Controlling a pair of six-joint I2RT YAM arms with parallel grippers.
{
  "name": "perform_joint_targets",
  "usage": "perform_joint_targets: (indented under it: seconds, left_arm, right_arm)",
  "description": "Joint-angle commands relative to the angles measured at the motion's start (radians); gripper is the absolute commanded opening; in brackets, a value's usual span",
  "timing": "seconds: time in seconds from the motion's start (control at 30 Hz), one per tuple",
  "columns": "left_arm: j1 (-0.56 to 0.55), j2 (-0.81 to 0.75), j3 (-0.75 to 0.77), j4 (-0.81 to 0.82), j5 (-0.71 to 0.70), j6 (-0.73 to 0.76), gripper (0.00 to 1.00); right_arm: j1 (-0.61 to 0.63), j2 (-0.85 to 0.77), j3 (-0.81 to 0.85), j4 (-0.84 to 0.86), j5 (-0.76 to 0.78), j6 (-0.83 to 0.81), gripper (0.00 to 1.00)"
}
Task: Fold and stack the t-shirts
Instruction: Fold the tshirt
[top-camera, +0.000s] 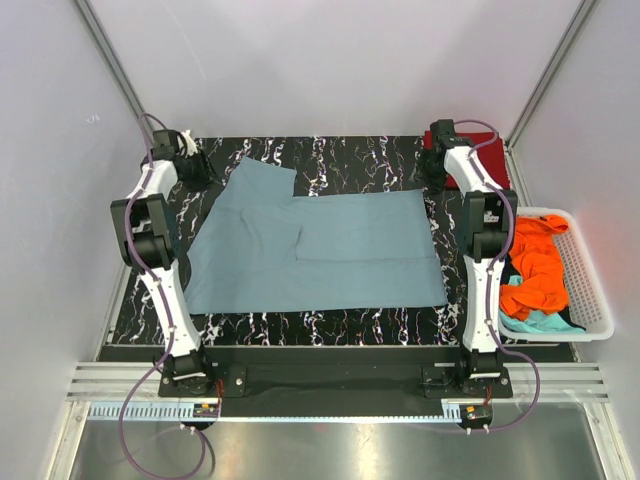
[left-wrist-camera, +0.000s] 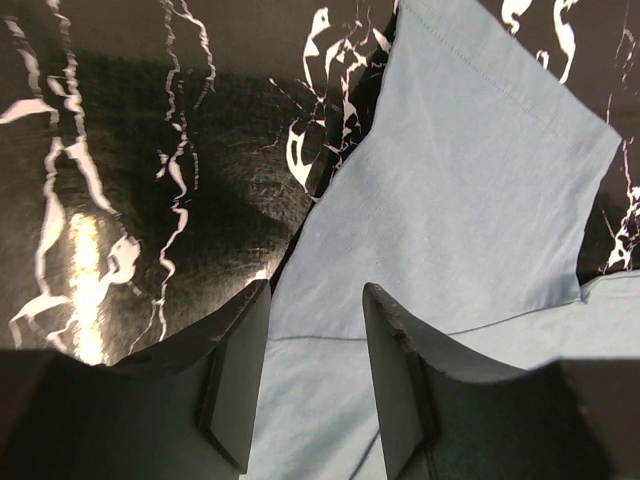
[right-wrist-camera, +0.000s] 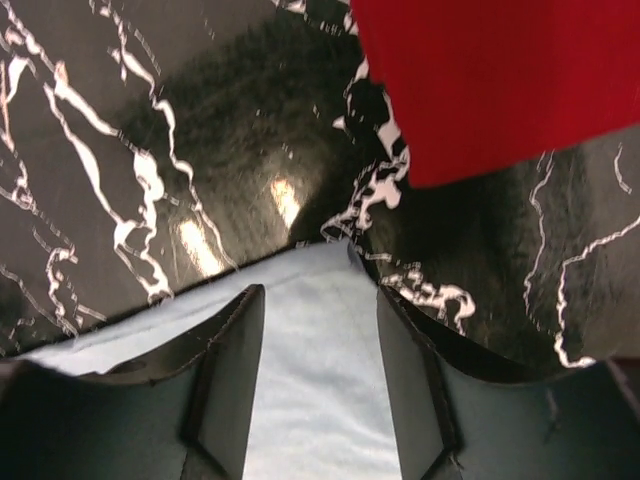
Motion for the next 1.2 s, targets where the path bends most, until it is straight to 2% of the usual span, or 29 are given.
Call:
perform_joint_targets:
  seconds: [0.0, 0.47, 0.77, 0.87, 0.93, 1.03, 1.17]
  left_arm:
    - [0.001, 0.036, 0.058, 0.026, 0.065, 0.038, 0.47]
    - [-0.019, 0.107, 0.049, -0.004, 0.048, -0.005, 0.49]
    - [-0.027, 0.115, 0.034, -0.004, 0.081, 0.000, 0.44]
    - [-0.027, 0.119, 0.037, -0.004, 0.082, 0.004, 0.36]
    - [-0.029, 0.123, 0.040, -0.004, 0.084, 0.004, 0.23]
    - [-0.027, 0.124, 0.046, -0.004, 0.084, -0.003, 0.11]
    - [-0.027, 0.118, 0.055, -0.004, 0.105, -0.017, 0.00]
  right_arm:
    - [0.002, 0.015, 0.089, -0.010, 0.050, 0.021, 0.55]
    - [0.022, 0.076, 0.197, -0.094, 0.115, 0.060, 0.57]
    - [0.047, 0.125, 0.266, -0.143, 0.130, 0.075, 0.57]
    - [0.048, 0.130, 0.270, -0.149, 0.132, 0.081, 0.57]
    - [0.048, 0.133, 0.272, -0.155, 0.139, 0.089, 0.56]
    - [0.048, 0.133, 0.272, -0.166, 0.158, 0.102, 0.56]
    - [0.048, 0.144, 0.281, -0.183, 0.170, 0.132, 0.54]
